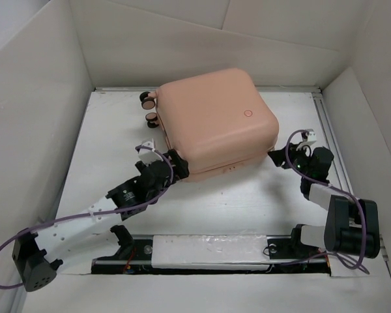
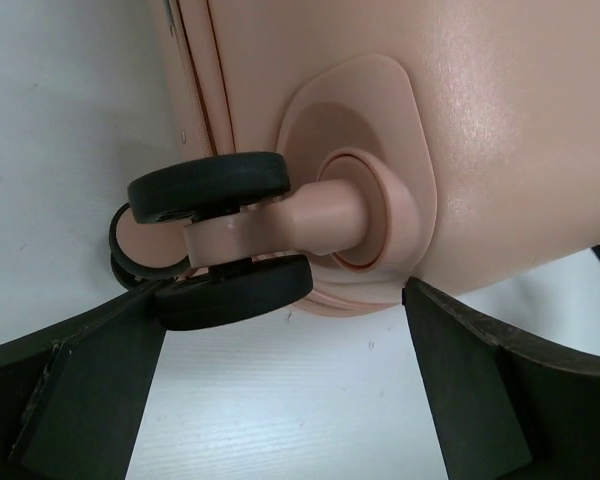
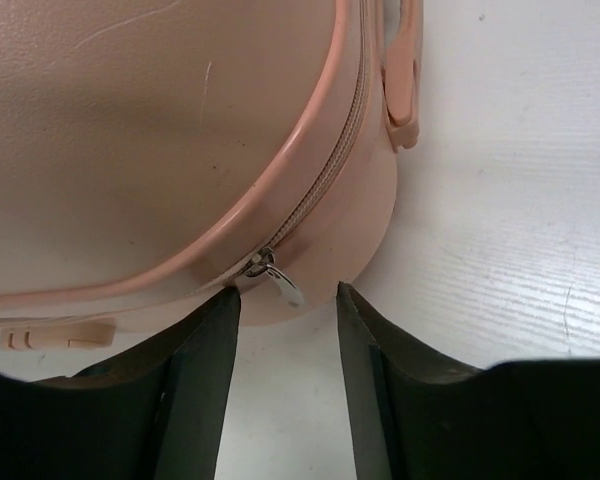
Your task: Pack the luggage
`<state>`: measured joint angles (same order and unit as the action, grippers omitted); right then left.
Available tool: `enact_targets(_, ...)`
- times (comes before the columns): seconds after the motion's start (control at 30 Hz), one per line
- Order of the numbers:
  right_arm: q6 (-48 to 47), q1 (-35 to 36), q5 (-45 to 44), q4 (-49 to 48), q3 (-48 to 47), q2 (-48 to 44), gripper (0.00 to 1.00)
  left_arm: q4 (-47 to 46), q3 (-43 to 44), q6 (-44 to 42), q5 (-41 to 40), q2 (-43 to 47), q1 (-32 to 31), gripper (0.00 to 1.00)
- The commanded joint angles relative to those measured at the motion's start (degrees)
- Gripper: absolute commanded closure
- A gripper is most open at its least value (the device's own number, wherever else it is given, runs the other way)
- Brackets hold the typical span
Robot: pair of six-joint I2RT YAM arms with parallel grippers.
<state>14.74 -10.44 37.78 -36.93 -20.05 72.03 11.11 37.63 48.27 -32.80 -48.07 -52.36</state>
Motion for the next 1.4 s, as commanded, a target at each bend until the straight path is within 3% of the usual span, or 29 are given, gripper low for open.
enact_targets(0.0,0.5,0.4,4.8,-8.9,-3.1,2.5,0.51,-4.6,3.8,-0.3,-1.3,-2.6,0.1,0.01)
enact_targets(0.27,3.4,0.4,9.2,-20.4,-2.4,5.1,0.68,-2.3,1.8,2.0,-4.6,-2.6,0.1,0.01)
enact_targets(0.43,5.2,0.4,9.9,-22.8,-2.4,7.5,0.93,-2.8,1.3,2.0,-8.8,-3.2,0.1,0.05)
enact_targets(0.5,5.2,0.4,9.9,-22.8,-2.4,7.5,1.00,-3.5,1.3,2.0,-9.9,-3.9,0.1,0.16)
enact_targets(0.57,5.2,0.4,9.3,-22.8,-2.4,7.5,1.00,-4.3,1.3,0.8,-10.6,-4.4,0.1,0.21)
enact_targets(0.6,5.9,0.4,9.3,-23.4,-1.7,7.5,1.00,-6.3,1.3,0.8,-10.6,-5.0,0.1,0.29)
enact_targets(0.8,7.8,2.3,6.8,-23.6,2.0,4.1,1.00,-8.6,1.3,-1.7,-11.2,-7.3,0.1,0.54)
enact_targets(0.87,5.7,4.7,3.2,-19.3,2.0,1.8,1.00,-10.1,1.3,-1.7,-11.2,-7.9,0.1,0.63)
enact_targets(1.0,1.8,13.6,-7.9,-2.5,2.6,-6.3,1.00,-12.8,0.8,-3.9,-9.9,-8.5,0.1,0.89)
enact_targets(1.03,1.1,15.8,-10.2,-0.4,2.6,-9.7,1.00,-13.4,1.5,-3.9,-9.9,-9.0,0.1,1.00)
enact_targets(1.17,2.3,28.3,-20.2,6.6,4.8,-17.3,1.00,-15.1,2.6,-5.0,-7.4,-9.7,0.1,1.00)
enact_targets(1.37,6.5,44.8,-33.4,9.2,9.0,-24.7,1.00,-18.8,2.6,-7.0,-2.5,-9.7,0.1,1.00)
